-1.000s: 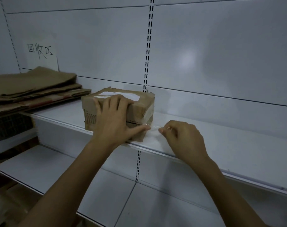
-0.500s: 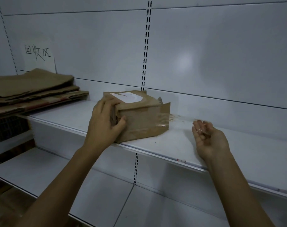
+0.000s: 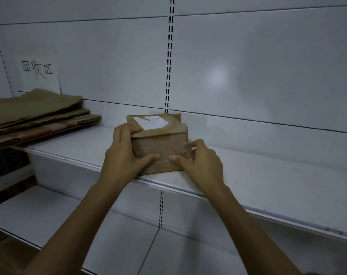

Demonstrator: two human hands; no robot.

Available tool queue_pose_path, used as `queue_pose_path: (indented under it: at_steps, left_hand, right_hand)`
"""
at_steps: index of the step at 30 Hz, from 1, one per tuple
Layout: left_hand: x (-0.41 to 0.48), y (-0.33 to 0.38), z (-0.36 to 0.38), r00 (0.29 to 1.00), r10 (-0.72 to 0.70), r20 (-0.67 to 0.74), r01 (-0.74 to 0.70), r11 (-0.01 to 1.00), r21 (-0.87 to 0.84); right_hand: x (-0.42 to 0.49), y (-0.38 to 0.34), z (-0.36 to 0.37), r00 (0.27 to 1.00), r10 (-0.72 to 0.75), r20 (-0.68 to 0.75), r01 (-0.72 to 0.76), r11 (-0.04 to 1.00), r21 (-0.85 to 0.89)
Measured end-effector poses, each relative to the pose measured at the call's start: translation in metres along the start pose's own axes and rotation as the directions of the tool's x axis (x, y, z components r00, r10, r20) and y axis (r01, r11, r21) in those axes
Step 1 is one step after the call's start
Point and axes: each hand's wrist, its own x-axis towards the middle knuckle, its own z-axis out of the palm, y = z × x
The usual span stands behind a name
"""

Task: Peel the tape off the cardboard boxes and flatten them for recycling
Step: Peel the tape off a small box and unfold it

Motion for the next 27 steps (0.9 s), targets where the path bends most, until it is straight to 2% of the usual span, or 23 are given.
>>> queue_pose_path:
  at_steps: [2,4,8,10,13,14,16,18,19,20,21,22,23,24,25,27]
  left_hand:
    - [0.001,0.001,0.001,1.0,0.005,-0.002,-0.005,0.999,0.036]
    - [0.001,0.001,0.001,1.0,-0.01,0.004,0.01,0.998,0.054]
    - [0.007,-0.005,0.008,0.998,-0.059,-0.003,0.059,0.993,0.102]
    - [0.01,-0.007,0.014,0.995,-0.055,0.079,0.052,0.998,0.046]
    - [0.006,0.0,0.023,0.963,-0.12,0.24,0.129,0.991,-0.022]
    - [0.001,0.005,0.024,0.968,-0.127,0.216,0.137,0.99,-0.029]
    - [-0.018,0.021,0.022,0.997,-0.047,0.063,0.051,0.996,-0.078]
    - [-0.041,0.041,0.019,0.994,0.065,-0.085,-0.08,0.977,-0.198]
    - [-0.052,0.053,0.018,0.992,0.07,-0.108,-0.1,0.947,-0.304]
    - [-0.063,0.066,0.015,0.996,0.027,-0.087,-0.064,0.89,-0.452]
    - [-0.072,0.078,0.013,0.999,-0.052,-0.011,0.035,0.789,-0.614]
    - [-0.08,0.088,0.012,0.987,-0.12,0.107,0.159,0.642,-0.75]
    - [-0.088,0.093,0.012,0.965,-0.154,0.213,0.263,0.516,-0.815]
    - [-0.095,0.096,0.013,0.949,-0.147,0.279,0.316,0.453,-0.834]
    - [-0.102,0.097,0.014,0.944,-0.118,0.308,0.327,0.453,-0.829]
    - [-0.114,0.099,0.018,0.936,-0.094,0.339,0.339,0.496,-0.799]
  right_hand:
    - [0.001,0.006,0.003,0.995,-0.071,-0.066,0.068,0.997,-0.048]
    - [0.003,0.017,-0.001,0.991,-0.082,-0.107,0.08,0.997,-0.018]
    - [0.01,0.046,-0.037,0.955,0.113,-0.274,-0.048,0.971,0.234]
    - [0.002,0.045,-0.048,0.963,0.125,-0.237,-0.032,0.933,0.359]
    - [-0.019,0.021,-0.051,0.986,0.118,-0.119,-0.033,0.833,0.552]
    - [-0.025,0.015,-0.05,0.989,0.125,-0.086,-0.05,0.803,0.594]
    - [-0.035,0.007,-0.05,0.996,0.093,0.015,-0.076,0.702,0.708]
    - [-0.043,0.004,-0.05,0.991,-0.015,0.13,-0.102,0.54,0.836]
    - [-0.049,0.002,-0.05,0.982,-0.071,0.177,-0.123,0.47,0.874]
    - [-0.055,-0.001,-0.05,0.968,-0.119,0.219,-0.153,0.413,0.898]
    - [-0.06,-0.003,-0.048,0.958,-0.147,0.247,-0.175,0.382,0.907]
    - [-0.066,-0.005,-0.045,0.952,-0.151,0.266,-0.198,0.358,0.913]
    - [-0.073,-0.005,-0.04,0.964,-0.133,0.23,-0.162,0.389,0.907]
    - [-0.08,-0.004,-0.035,0.986,-0.107,0.129,-0.062,0.481,0.875]
    - [-0.09,0.0,-0.028,0.994,-0.104,-0.019,0.08,0.615,0.784]
    - [-0.113,0.01,-0.015,0.952,-0.182,-0.247,0.28,0.843,0.459]
